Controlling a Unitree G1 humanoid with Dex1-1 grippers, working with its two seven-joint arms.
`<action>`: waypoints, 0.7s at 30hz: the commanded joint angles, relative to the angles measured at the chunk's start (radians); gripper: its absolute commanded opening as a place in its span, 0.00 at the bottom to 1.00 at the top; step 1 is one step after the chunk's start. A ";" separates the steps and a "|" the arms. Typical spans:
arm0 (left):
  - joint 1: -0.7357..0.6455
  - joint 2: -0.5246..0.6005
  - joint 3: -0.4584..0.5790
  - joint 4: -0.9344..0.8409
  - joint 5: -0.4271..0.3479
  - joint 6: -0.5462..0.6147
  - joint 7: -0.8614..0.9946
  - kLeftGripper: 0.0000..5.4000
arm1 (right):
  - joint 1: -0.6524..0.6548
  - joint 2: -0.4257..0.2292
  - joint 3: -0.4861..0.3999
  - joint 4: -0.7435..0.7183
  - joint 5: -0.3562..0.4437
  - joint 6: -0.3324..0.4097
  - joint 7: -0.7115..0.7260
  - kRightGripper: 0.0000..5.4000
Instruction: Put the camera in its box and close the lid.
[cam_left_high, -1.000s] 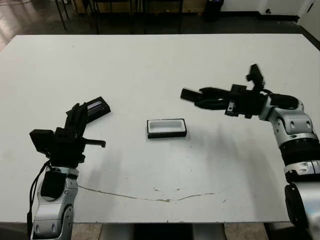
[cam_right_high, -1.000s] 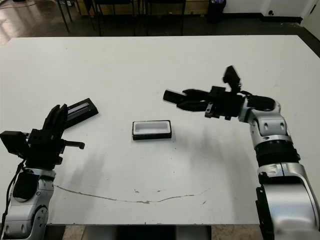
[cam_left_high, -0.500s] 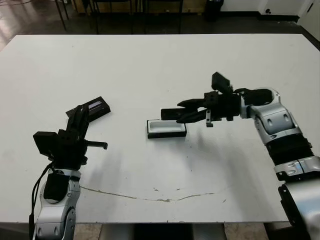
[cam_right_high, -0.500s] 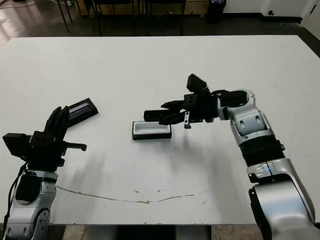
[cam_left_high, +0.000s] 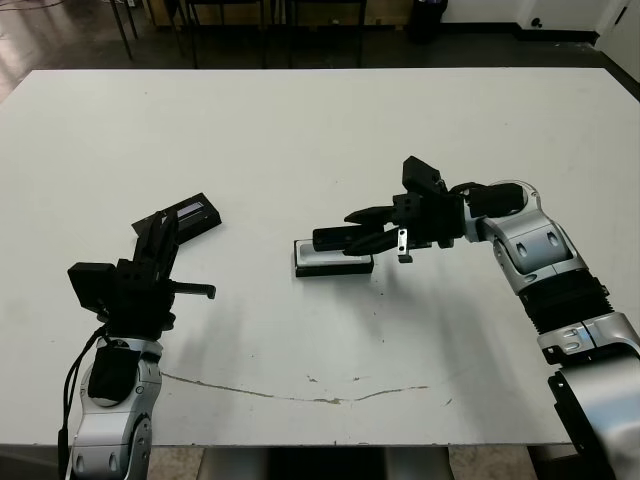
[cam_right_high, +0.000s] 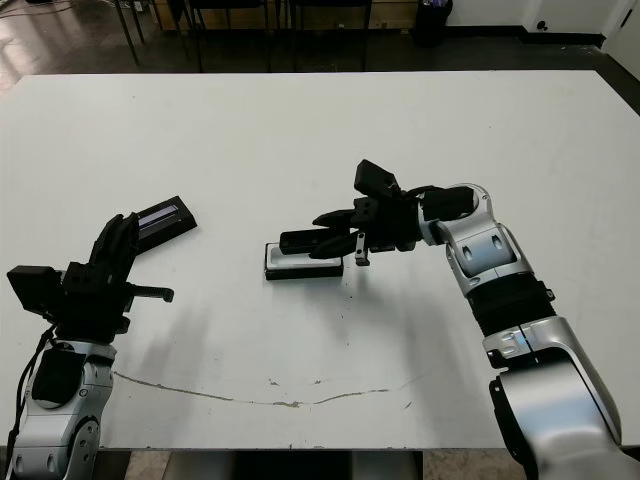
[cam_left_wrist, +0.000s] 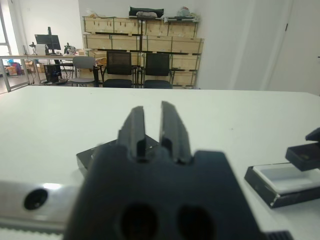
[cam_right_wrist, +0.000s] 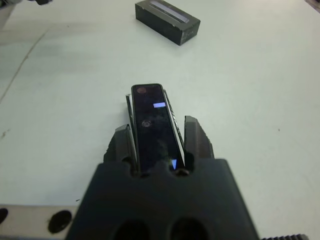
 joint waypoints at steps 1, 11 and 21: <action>0.014 -0.002 0.001 0.016 0.003 0.009 0.006 0.00 | -0.009 0.003 0.014 0.011 -0.024 0.000 -0.009 0.07; 0.014 -0.001 0.000 0.018 0.010 0.008 0.008 0.00 | -0.023 0.012 0.035 0.042 -0.067 -0.003 -0.024 0.07; 0.018 -0.003 -0.007 0.011 0.014 0.019 0.017 0.00 | -0.027 0.029 0.051 0.112 -0.101 -0.044 -0.021 0.07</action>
